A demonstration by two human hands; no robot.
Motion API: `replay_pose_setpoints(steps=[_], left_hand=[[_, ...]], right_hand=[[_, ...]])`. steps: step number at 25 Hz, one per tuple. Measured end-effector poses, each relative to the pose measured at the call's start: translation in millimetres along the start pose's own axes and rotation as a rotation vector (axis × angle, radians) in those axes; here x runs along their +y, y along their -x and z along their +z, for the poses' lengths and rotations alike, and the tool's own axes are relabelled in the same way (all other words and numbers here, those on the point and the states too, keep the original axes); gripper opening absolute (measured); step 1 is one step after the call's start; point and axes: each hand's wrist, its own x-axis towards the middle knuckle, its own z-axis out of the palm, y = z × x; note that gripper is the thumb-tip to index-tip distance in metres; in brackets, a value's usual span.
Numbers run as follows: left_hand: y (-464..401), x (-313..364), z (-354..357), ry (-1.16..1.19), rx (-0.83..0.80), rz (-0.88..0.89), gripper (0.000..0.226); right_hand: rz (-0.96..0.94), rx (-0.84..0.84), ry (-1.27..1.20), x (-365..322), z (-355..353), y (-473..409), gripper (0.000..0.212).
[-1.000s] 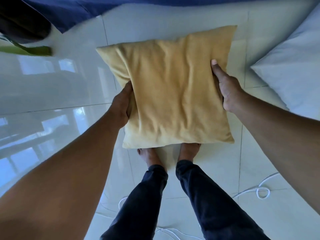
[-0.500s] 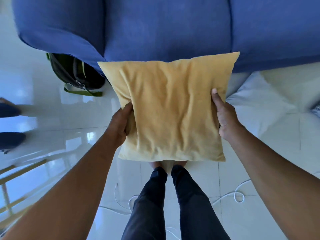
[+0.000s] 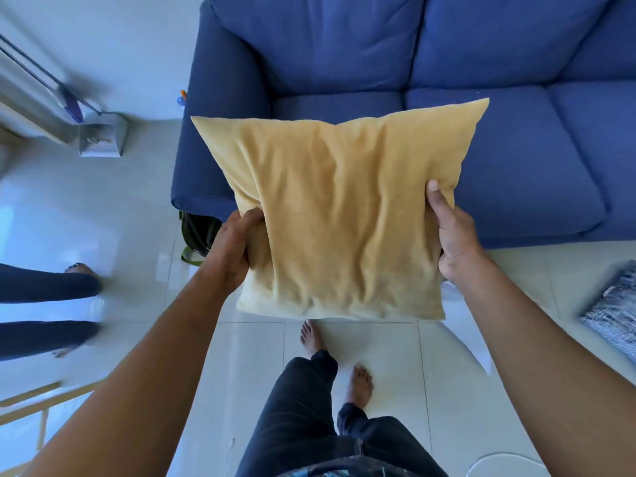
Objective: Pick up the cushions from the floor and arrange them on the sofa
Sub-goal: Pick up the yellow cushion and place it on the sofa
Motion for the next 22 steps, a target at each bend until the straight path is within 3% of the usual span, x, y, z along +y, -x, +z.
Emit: replay_pose_setpoints(steps=[4, 10, 14, 22], left_hand=[[-28, 38, 3, 0.005, -0.019, 0.022, 0.043], [-116, 107, -1, -0.066, -0.077, 0.067, 0.067], [-175, 152, -4, -0.084, -0.108, 0.123, 0.071], [-262, 210, 21, -0.269, -0.068, 0.163, 0.065]], right_hand=[[-0.084, -0.027, -0.056, -40, 17, -30, 0.086], [-0.132, -0.061, -0.043, -103, 57, -99, 0.093], [-0.149, -0.092, -0.071, -140, 77, -142, 0.072], [-0.100, -0.049, -0.070, -184, 110, -228, 0.066]])
